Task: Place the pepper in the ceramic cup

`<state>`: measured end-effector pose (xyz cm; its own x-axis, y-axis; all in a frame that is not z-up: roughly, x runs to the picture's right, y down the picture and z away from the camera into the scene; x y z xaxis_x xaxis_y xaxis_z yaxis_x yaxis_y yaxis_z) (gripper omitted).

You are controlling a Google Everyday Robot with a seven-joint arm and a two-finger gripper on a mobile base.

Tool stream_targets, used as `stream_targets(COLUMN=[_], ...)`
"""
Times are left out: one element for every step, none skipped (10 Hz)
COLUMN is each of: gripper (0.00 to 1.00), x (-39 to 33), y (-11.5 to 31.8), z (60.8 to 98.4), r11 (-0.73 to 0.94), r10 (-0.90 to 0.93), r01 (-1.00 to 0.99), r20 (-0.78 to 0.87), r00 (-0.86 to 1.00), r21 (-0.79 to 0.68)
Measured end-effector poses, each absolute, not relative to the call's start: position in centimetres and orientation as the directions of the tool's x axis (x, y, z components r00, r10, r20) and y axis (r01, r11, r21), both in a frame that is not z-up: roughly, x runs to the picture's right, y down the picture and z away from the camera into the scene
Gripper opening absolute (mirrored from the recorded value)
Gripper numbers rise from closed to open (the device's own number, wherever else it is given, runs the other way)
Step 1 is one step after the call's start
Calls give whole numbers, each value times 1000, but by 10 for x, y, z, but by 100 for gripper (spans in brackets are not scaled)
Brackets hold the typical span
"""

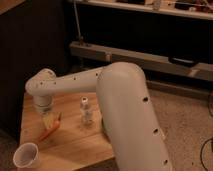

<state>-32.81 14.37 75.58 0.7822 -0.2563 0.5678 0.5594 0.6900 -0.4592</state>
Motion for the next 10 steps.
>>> stream_targets(gripper=[80,80,80,80,80,80,80,80,80,80], x=[-328,-328,-328,-327,-325,-321,-316,-313,-313,-317], y=[143,144,143,142,138,136,132,130,127,123], z=[756,756,755,754,751,750,749,748,749,749], r11=[690,690,691,700,721,743,762,747,728,695], r10=[-256,-257,-261,-273,-308,-344,-391,-446,-475,-494], r01=[559,560,562,571,593,607,620,654,678,708], r20=[568,568,568,578,601,618,631,640,638,632], r00=[782,782,781,769,738,707,670,626,607,597], r21=[-459,-459,-455,-430,-358,-281,-186,-120,-103,-126])
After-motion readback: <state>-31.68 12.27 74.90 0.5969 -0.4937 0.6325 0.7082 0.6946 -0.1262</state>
